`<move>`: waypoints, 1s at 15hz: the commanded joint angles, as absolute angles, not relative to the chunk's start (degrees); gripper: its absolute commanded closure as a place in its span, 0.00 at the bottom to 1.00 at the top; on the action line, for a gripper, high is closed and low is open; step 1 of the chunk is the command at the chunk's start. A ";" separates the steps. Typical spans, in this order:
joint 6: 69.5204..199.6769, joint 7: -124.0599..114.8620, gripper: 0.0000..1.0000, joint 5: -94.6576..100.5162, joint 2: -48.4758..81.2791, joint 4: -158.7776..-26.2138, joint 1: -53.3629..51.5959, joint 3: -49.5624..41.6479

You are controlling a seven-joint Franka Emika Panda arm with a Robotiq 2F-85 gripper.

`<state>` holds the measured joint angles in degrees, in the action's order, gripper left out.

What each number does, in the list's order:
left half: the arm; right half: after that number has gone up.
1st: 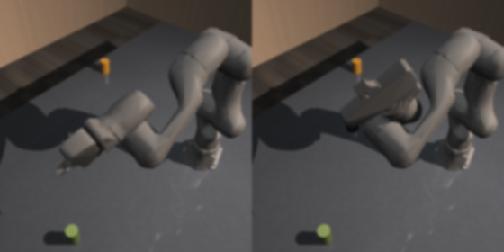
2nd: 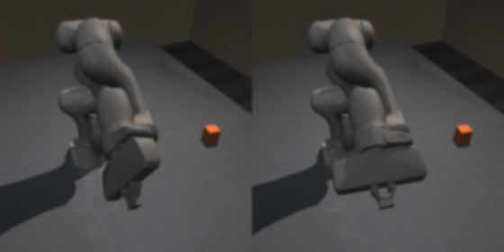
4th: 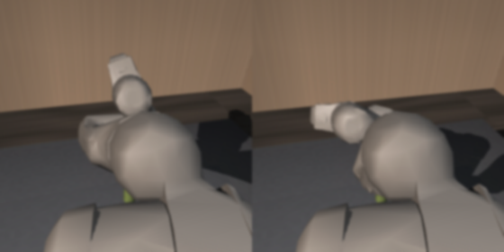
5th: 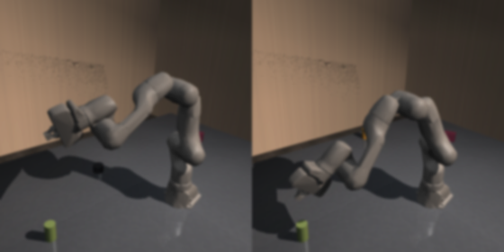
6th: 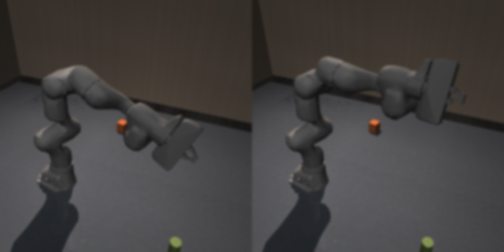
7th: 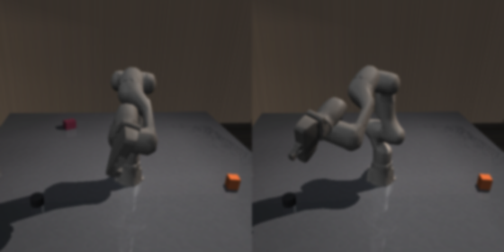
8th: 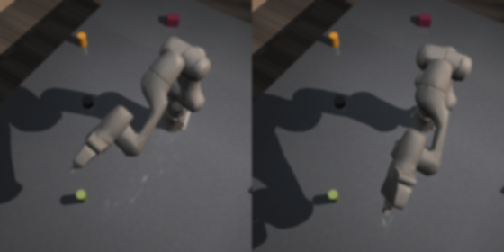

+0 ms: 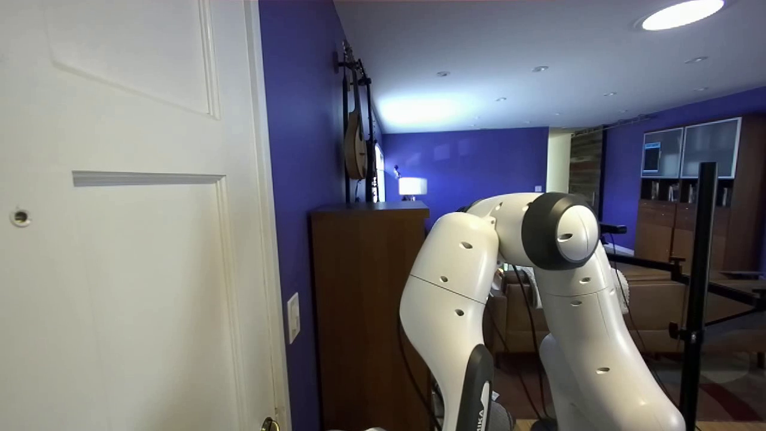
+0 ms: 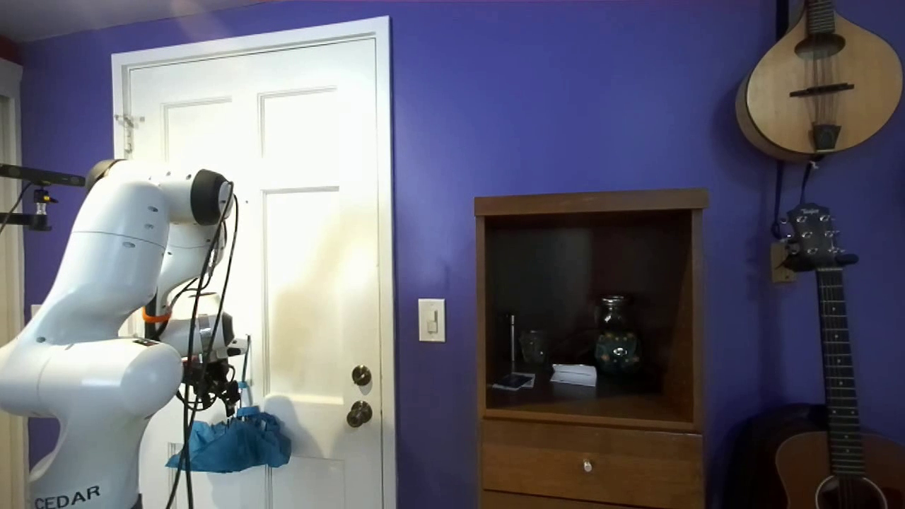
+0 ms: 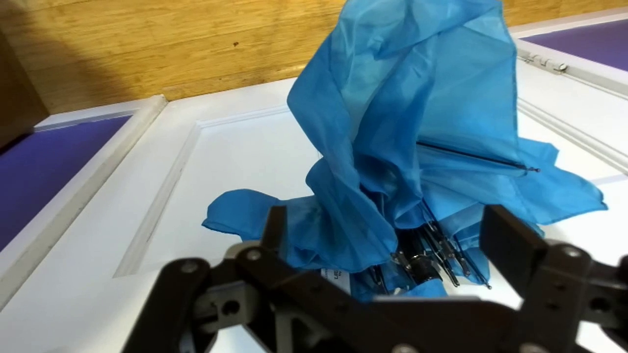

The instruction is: Remove the blue umbrella from the door and put it on top of the cabinet on the right

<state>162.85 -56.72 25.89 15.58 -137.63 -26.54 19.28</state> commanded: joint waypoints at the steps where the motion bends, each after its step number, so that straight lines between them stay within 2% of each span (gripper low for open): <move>1: 157.32 -57.85 0.00 30.17 16.58 -133.59 -28.56 16.69; 5: 153.67 -58.74 0.00 36.93 18.50 -128.75 -30.47 14.53; 9: 154.52 -57.46 0.00 37.00 21.84 -125.70 -30.68 15.00; 15: 156.30 -56.23 0.00 36.69 26.14 -121.88 -36.49 9.94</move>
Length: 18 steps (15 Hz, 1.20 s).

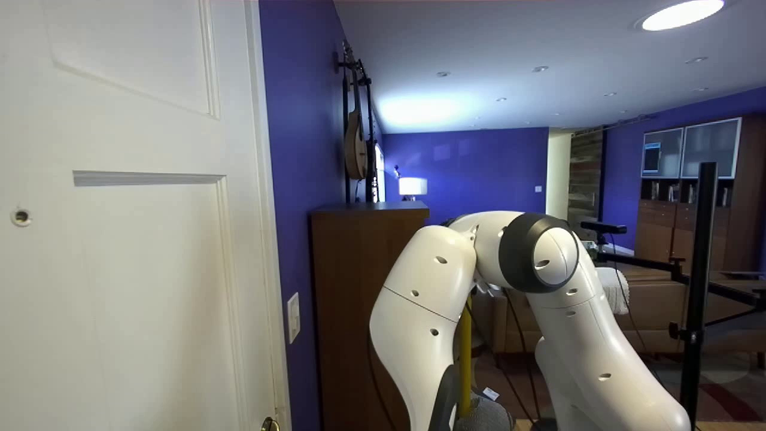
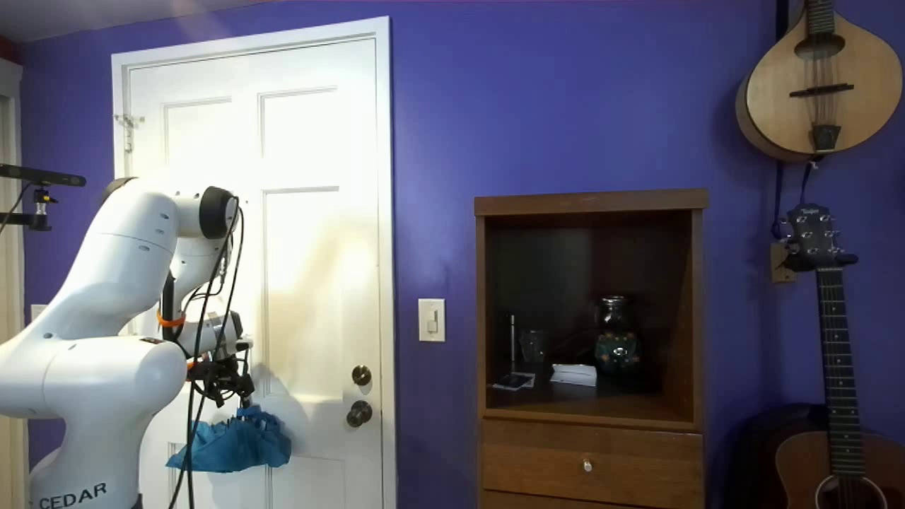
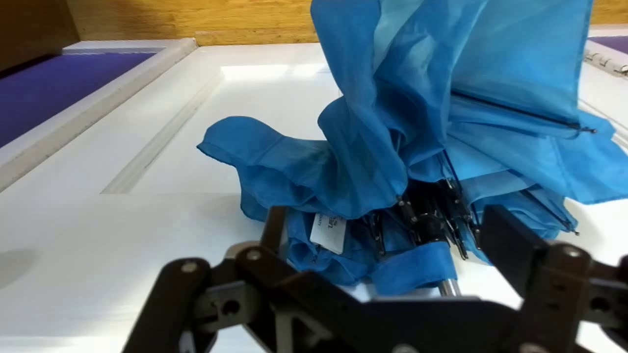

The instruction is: Remove the blue umbrella from the door and put it on top of the cabinet on the right

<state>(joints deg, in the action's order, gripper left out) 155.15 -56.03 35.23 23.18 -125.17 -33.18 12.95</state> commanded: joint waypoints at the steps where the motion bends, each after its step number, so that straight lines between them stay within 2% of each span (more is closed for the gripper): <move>1: 156.53 -56.44 0.00 37.06 26.68 -121.11 -37.68 8.89; 18: 160.90 -53.45 0.00 36.86 35.27 -111.88 -50.24 -3.77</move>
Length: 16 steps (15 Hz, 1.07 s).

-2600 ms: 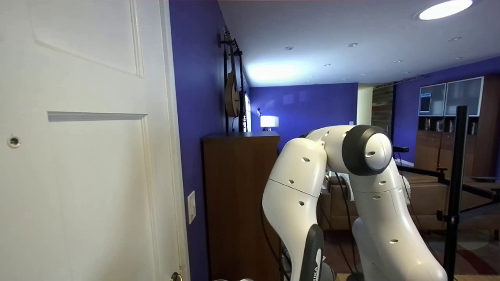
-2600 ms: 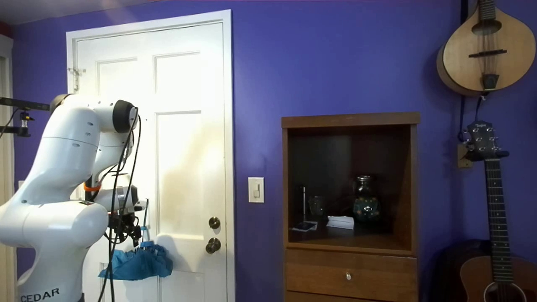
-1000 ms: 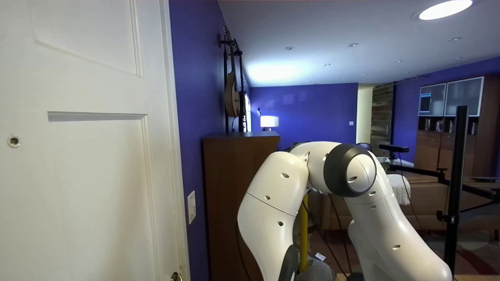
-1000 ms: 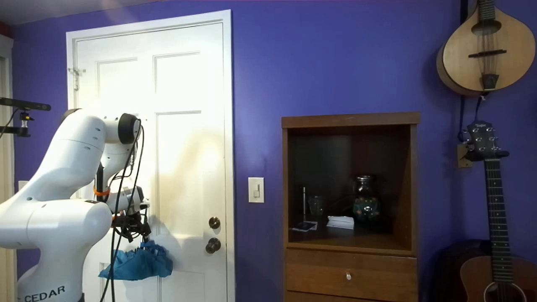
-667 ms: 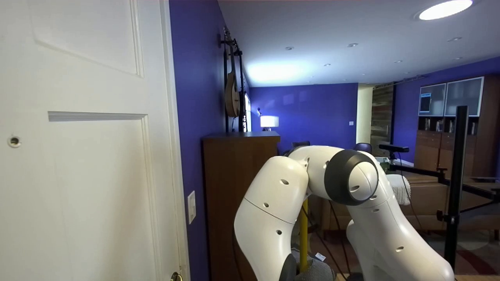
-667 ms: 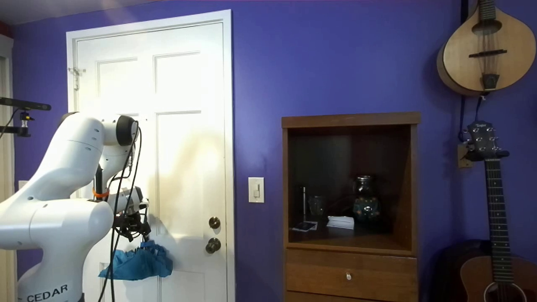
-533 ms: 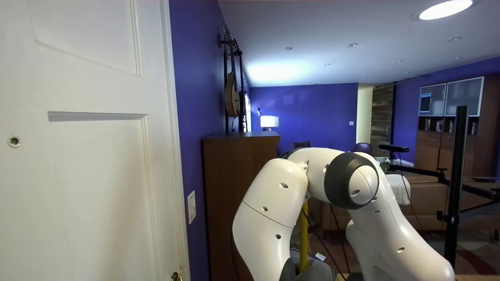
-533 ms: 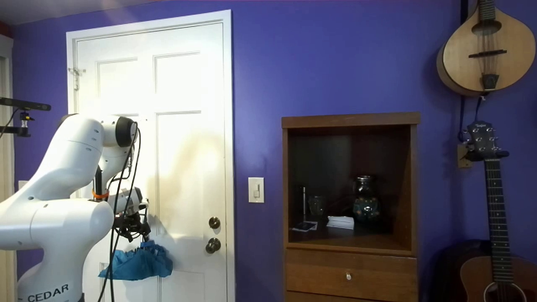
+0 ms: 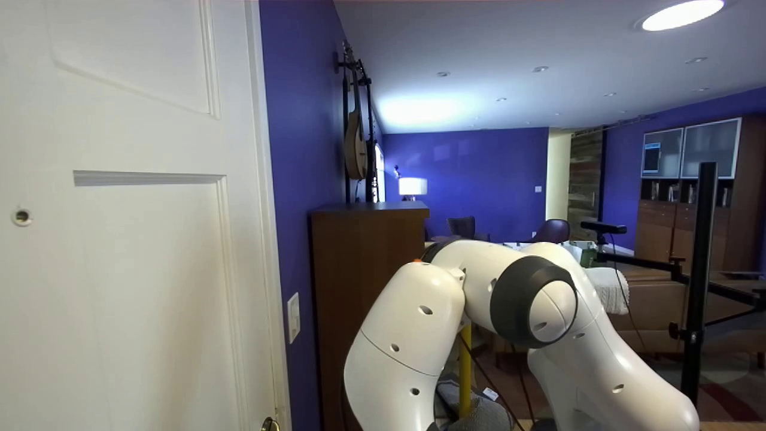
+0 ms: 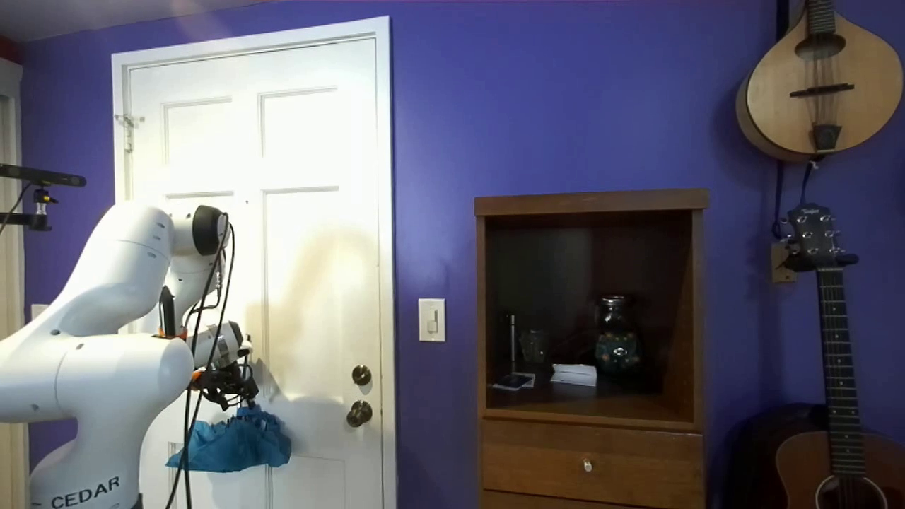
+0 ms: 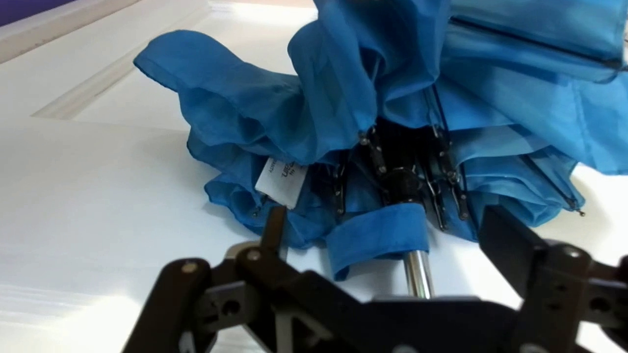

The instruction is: Remove the blue umbrella from the door and put it on top of the cabinet on the right

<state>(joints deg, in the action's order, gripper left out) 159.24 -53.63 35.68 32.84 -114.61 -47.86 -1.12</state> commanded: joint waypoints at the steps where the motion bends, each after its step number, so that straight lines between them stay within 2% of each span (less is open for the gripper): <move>1: 161.37 -53.34 0.00 37.07 35.65 -111.45 -50.99 -4.66; 2: 161.83 -53.07 0.04 37.18 35.99 -111.05 -51.66 -5.42; 3: 162.21 -52.98 0.21 37.15 36.38 -110.68 -52.38 -6.26; 4: 162.64 -52.78 0.29 37.01 36.68 -110.40 -52.99 -6.98; 5: 163.38 -52.58 0.31 36.92 37.08 -110.15 -53.57 -7.72; 13: 168.42 -49.73 0.89 35.18 38.56 -110.07 -57.12 -12.27; 14: 168.72 -49.65 0.95 35.01 38.53 -110.28 -57.54 -12.78; 16: 168.92 -49.66 1.00 34.94 38.36 -110.61 -58.58 -13.91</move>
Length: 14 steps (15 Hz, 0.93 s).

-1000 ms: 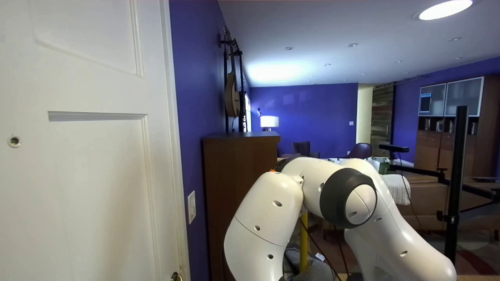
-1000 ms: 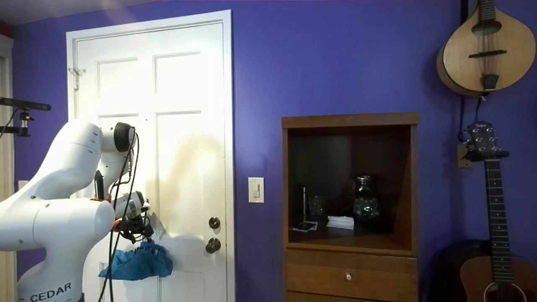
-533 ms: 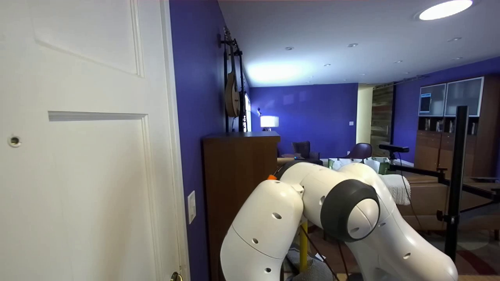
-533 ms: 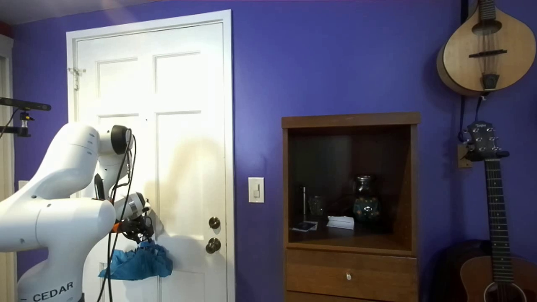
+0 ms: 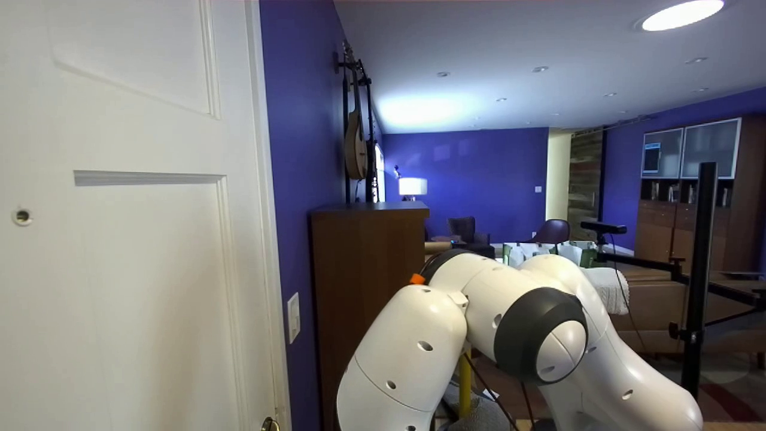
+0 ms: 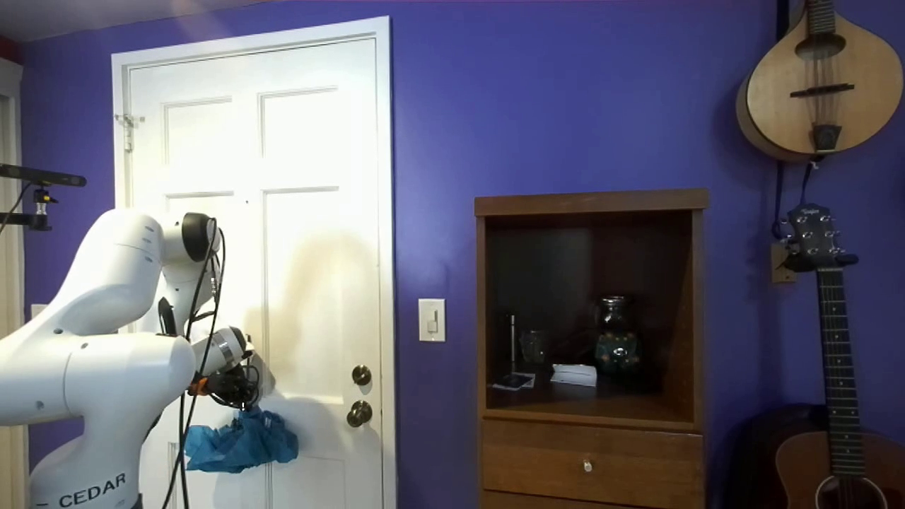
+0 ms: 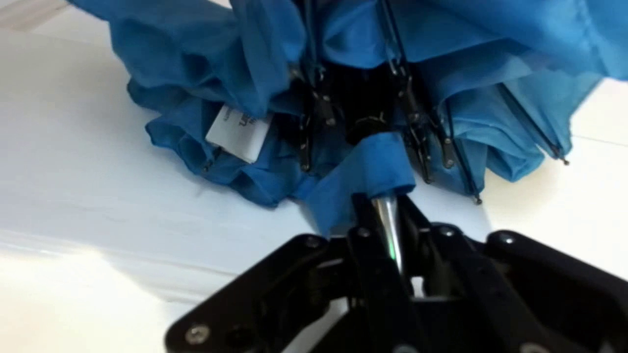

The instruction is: Remove the blue umbrella from the door and put it on top of the cabinet on the right

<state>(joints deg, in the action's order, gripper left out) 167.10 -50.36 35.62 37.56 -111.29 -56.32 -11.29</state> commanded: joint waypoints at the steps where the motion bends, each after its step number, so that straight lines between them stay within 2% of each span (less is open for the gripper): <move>1: 169.14 -49.83 0.96 35.00 38.15 -110.88 -59.18 -14.46; 14: 168.64 -56.49 0.96 37.11 31.64 -118.25 -71.00 -26.69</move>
